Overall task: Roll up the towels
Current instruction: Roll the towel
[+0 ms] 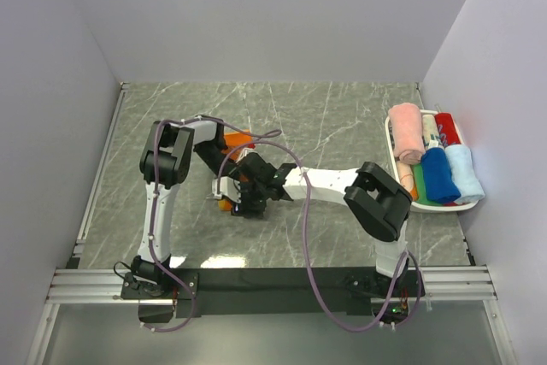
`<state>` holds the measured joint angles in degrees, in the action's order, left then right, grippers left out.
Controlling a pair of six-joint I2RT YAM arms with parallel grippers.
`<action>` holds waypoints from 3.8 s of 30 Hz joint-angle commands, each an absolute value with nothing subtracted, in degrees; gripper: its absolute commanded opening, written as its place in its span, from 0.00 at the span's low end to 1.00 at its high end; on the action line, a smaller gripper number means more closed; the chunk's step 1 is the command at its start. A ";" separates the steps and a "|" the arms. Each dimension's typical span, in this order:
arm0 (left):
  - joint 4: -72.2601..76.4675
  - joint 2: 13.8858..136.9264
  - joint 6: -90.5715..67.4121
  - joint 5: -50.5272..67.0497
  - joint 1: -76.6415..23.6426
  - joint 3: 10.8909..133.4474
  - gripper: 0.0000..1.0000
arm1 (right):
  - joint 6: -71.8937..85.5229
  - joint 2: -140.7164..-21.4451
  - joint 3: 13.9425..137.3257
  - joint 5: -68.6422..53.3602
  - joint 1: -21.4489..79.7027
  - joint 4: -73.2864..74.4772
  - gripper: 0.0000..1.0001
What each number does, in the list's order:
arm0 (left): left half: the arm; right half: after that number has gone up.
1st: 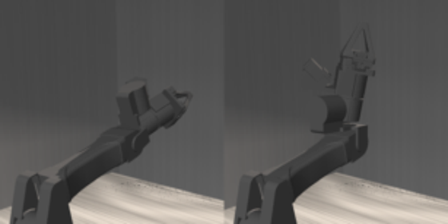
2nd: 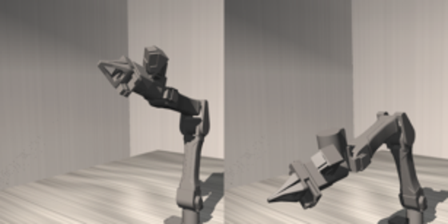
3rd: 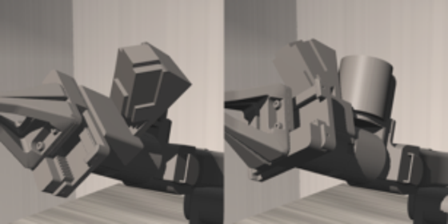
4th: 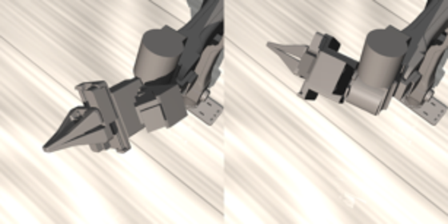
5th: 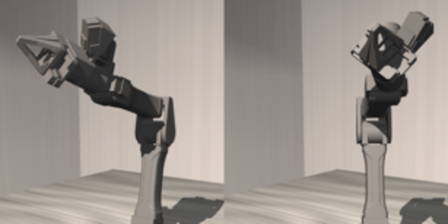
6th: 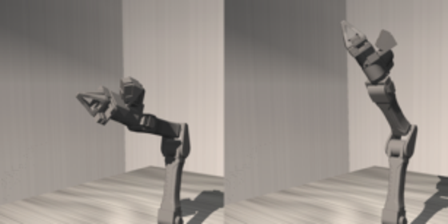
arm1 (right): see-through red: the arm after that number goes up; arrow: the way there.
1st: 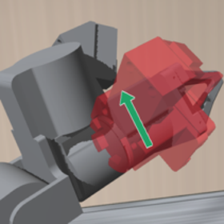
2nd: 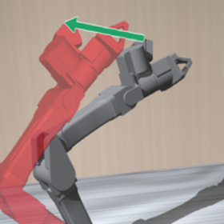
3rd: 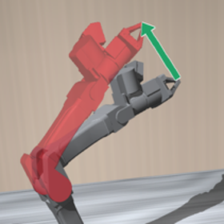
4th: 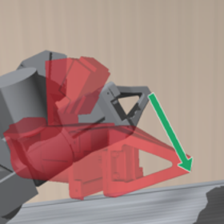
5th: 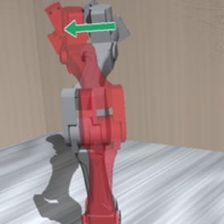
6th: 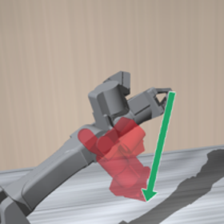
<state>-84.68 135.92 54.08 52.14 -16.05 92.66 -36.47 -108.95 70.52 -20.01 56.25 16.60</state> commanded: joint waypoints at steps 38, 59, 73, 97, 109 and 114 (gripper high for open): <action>-46.33 78.68 57.02 45.63 2.56 57.24 0.58 | -11.60 -135.60 95.88 -55.02 42.37 48.52 0.00; -26.73 76.28 57.67 25.32 -37.35 41.05 0.52 | -9.32 -146.16 103.79 -59.85 39.02 53.35 0.00; -31.81 84.11 55.11 21.53 -37.53 38.41 0.08 | -6.59 -135.55 99.85 -54.42 35.69 49.66 0.39; -73.38 128.30 58.54 42.27 -19.25 87.14 0.01 | -10.54 -82.36 66.28 -31.98 20.04 31.90 0.49; -78.31 141.50 53.88 41.57 -16.70 101.42 0.06 | -22.49 -89.98 70.55 -11.55 48.39 24.44 0.50; -78.40 141.42 52.73 41.40 -16.87 102.04 0.08 | -24.17 -100.88 77.68 -8.44 53.61 21.54 0.52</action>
<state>-88.88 139.76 50.65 49.28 -17.43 100.64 -21.67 -97.86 73.47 -13.82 52.05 25.80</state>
